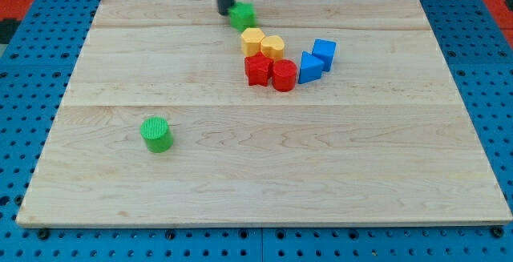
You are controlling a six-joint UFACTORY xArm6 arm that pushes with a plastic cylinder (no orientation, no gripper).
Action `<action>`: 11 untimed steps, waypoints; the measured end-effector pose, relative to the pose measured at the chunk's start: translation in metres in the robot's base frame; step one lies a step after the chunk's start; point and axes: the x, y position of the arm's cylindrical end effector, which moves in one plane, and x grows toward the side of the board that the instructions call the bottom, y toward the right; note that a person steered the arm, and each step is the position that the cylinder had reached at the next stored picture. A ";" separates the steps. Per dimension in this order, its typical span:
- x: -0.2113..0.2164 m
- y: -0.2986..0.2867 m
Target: Push the green circle to the center left of the board
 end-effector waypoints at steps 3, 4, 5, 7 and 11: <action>0.020 0.057; -0.032 0.032; -0.073 -0.025; 0.065 -0.171; 0.186 -0.137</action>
